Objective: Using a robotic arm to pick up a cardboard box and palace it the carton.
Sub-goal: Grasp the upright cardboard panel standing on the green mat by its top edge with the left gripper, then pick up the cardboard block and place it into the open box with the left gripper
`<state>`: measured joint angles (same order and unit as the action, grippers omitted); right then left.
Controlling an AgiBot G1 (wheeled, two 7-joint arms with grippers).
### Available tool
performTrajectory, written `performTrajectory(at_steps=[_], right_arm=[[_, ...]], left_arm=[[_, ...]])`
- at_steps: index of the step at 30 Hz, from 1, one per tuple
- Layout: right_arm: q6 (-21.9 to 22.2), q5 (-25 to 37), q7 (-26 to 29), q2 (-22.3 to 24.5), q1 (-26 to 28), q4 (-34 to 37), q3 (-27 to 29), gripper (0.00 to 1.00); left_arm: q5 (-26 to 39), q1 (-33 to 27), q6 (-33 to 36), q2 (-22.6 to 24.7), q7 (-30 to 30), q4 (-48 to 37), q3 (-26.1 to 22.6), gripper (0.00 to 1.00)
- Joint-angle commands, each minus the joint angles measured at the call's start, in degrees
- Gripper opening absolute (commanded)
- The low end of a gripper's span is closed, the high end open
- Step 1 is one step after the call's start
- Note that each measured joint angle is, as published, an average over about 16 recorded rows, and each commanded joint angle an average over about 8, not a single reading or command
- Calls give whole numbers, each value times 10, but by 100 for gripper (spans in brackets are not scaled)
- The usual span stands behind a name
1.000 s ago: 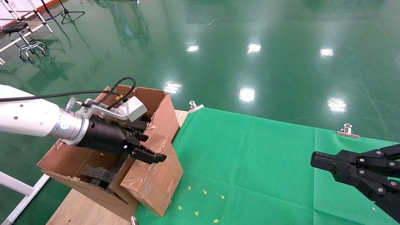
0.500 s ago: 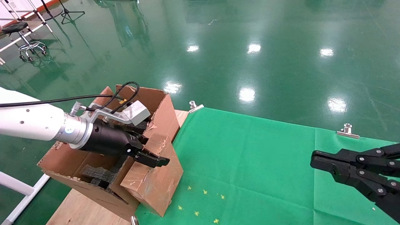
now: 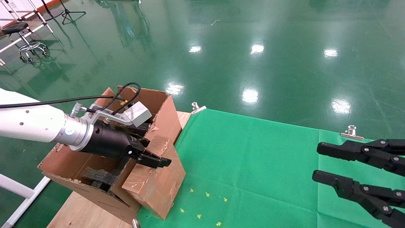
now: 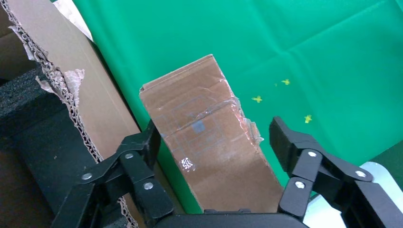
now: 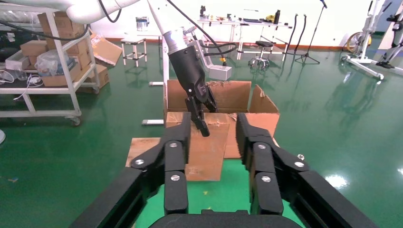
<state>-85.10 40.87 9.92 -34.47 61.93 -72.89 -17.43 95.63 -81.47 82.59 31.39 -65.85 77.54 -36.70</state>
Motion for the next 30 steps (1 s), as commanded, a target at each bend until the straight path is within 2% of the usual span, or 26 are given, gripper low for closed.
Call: performTrajectory(at_steps=[1,15,22,30], right_arm=[[0,0,0,0,0,0,0,100],[0,0,0,0,0,0,0,100],[0,0,0,0,0,0,0,100],[0,0,0,0,0,0,0,100]], left_arm=[[0,0,0,0,0,0,0,0],[-13,-20,11,5,20,-15,6,0],[-51,-82,7,-2,68,-41,46,0],[-69,-161,-19,-39,130,-75,102,0]])
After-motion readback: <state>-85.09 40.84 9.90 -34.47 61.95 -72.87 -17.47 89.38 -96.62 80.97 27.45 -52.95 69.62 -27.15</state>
